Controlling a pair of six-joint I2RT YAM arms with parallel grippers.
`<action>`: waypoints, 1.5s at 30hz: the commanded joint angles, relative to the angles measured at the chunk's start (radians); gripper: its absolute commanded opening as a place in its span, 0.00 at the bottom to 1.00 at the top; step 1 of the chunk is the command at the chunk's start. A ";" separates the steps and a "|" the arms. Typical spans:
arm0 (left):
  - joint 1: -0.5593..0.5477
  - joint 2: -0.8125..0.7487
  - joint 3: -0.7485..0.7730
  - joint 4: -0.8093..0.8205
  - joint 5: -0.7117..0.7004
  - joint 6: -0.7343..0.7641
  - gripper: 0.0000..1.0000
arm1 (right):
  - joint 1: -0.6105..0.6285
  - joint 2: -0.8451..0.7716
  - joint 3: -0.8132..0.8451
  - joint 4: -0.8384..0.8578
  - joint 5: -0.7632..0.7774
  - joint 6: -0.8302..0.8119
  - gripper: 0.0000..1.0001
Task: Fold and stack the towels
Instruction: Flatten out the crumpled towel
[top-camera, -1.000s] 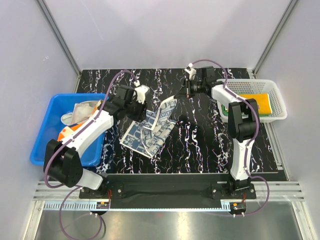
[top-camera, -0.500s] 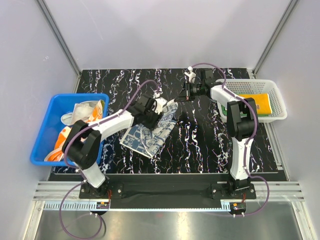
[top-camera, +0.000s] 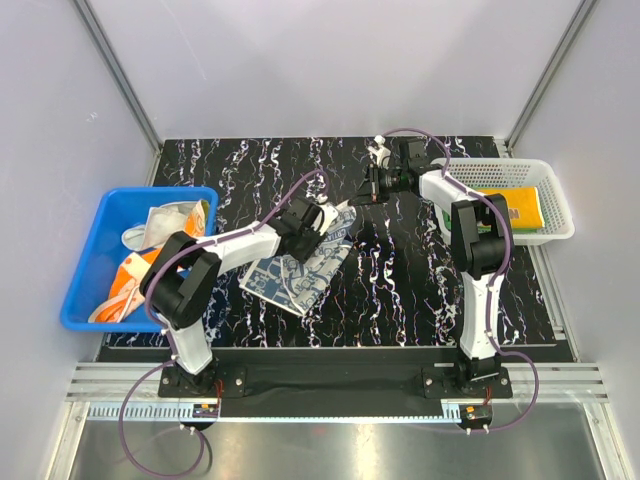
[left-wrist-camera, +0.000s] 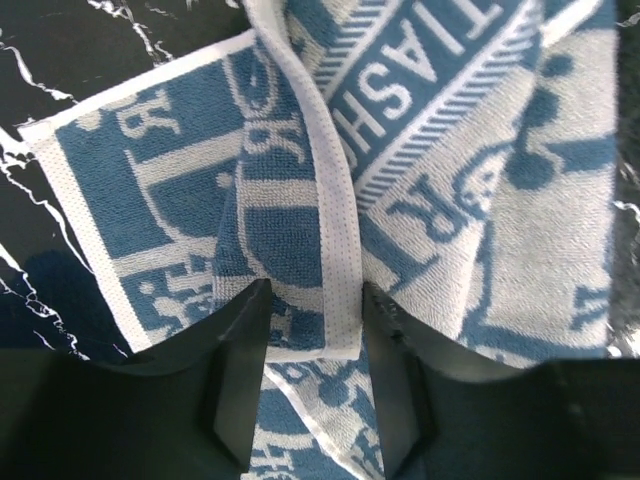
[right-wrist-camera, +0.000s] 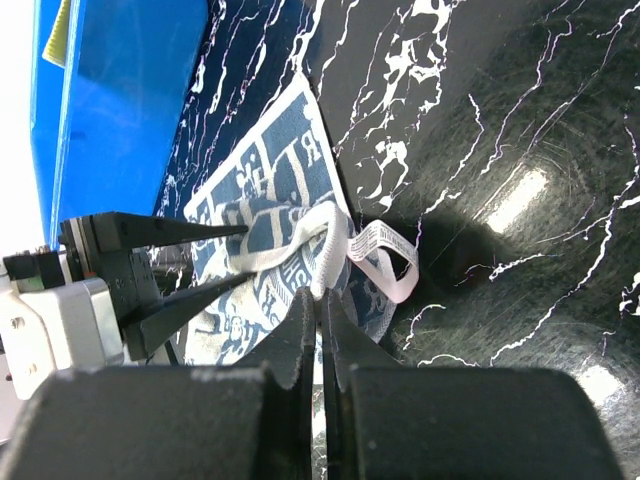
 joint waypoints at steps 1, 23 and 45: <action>-0.002 0.008 0.037 0.069 -0.078 0.015 0.43 | -0.003 0.008 0.049 -0.004 -0.020 -0.007 0.00; 0.050 0.010 0.026 0.058 -0.161 0.024 0.31 | -0.005 0.013 0.054 -0.024 -0.017 -0.017 0.00; 0.046 -0.039 0.973 -0.518 -0.220 0.116 0.00 | -0.006 -0.531 0.155 -0.002 0.539 -0.064 0.00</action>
